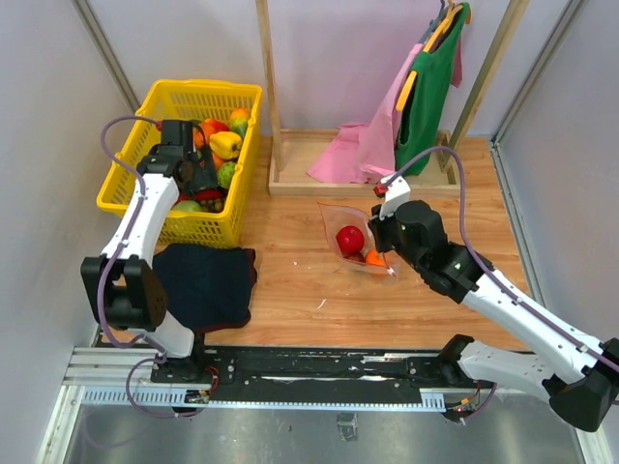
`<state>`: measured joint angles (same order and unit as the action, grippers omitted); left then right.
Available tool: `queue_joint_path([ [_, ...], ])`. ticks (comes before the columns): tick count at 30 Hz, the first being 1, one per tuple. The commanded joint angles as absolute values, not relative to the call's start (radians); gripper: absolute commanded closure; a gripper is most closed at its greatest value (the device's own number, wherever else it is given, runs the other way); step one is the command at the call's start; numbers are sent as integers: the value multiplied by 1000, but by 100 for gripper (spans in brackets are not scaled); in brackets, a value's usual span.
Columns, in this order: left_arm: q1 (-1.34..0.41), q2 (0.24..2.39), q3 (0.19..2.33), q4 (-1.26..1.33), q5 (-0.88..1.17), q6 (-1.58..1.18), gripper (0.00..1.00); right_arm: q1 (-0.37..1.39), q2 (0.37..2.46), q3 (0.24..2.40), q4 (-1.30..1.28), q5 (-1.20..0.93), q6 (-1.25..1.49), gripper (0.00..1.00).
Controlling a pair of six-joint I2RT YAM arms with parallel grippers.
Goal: Place the food in the zip-top bag and seal the zipper
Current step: Pick up the fake vegetable from the bin.
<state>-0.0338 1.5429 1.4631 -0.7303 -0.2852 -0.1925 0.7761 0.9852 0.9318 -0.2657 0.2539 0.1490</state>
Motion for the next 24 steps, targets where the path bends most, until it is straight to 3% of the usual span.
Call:
queue_joint_path([
  [1,-4,1599,1438,-733,-270,-181,8,749,988,930,-238,247,165,99],
  [24,21,1796,1356,-772,-276,-185,17,750,986,904,-210,216,186,99],
])
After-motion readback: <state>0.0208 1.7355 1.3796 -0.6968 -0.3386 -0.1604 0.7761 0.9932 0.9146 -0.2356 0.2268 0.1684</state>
